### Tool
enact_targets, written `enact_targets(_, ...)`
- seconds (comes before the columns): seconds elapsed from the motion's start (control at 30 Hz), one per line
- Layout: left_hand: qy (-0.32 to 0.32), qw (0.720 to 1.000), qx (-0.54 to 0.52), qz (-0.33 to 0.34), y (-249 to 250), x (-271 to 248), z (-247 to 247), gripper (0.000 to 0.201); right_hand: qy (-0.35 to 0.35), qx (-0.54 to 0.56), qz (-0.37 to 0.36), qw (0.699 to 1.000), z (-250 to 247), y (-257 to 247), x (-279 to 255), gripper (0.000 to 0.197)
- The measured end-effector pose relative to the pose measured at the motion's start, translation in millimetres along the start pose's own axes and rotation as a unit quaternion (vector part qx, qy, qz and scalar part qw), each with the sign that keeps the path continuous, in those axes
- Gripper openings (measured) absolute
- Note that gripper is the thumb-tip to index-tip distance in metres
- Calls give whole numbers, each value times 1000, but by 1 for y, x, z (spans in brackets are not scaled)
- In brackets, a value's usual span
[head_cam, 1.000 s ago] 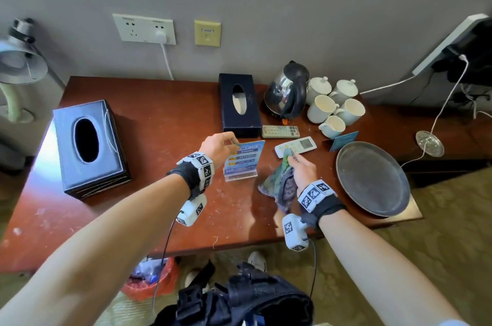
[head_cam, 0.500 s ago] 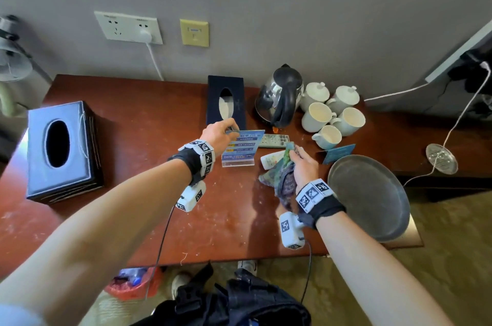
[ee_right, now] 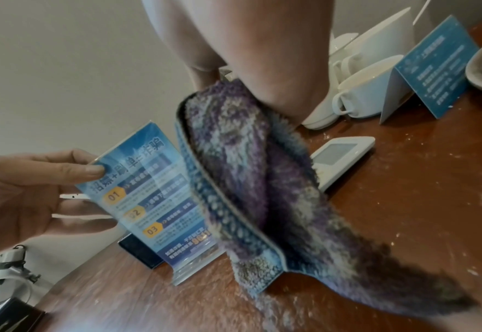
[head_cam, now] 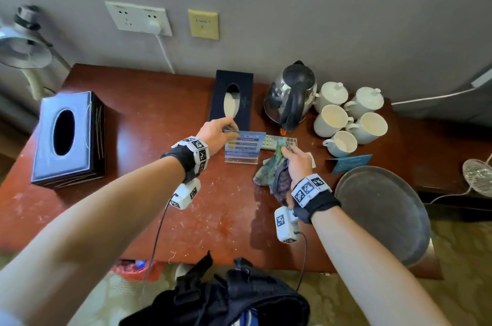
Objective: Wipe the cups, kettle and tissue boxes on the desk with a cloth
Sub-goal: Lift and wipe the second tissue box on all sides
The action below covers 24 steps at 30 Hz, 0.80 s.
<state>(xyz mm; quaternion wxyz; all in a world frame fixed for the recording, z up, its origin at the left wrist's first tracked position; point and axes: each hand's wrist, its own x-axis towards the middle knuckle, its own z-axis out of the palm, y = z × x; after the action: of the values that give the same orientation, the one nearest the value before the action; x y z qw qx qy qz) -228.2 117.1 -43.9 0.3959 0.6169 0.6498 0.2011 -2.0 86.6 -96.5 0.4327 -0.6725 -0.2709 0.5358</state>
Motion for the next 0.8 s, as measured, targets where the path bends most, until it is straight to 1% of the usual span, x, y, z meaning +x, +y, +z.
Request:
enact_targets(0.07,-6,1000,8,-1,0,-1,0,6,-3,7,6,1000,-3,14,13,44)
enact_targets(0.1,-7,1000,14,-1,0,-2,0,7,-4,6,5,1000,-3,14,12,51)
enact_targets(0.13,-4,1000,21,-2,0,-3,0,8,-3,6,3,1000,-1,6,1,51)
enact_targets(0.23,9,999,53,1,0,-6,0,13,13,2,3,1000,0,-10,-22,37)
enact_targets(0.37,21,997,69,6,-6,-14,-6,27,38,-5,-14,999,3,-7,-37,41)
enact_targets(0.43,29,997,72,3,-13,-18,-10,36,42,2,-20,999,7,-5,-46,37)
enact_targets(0.57,25,998,49,5,-29,-33,-23,51,50,-11,-38,998,15,-11,-66,28)
enact_targets(0.67,23,999,41,11,-40,-44,-36,51,55,-22,-57,997,22,-13,-79,20)
enact_targets(0.73,25,999,43,10,-49,-51,-47,49,44,-41,-77,995,29,-7,-86,14)
enact_targets(0.8,33,999,37,4,-57,-59,-57,48,35,-61,-92,993,37,1,-94,15)
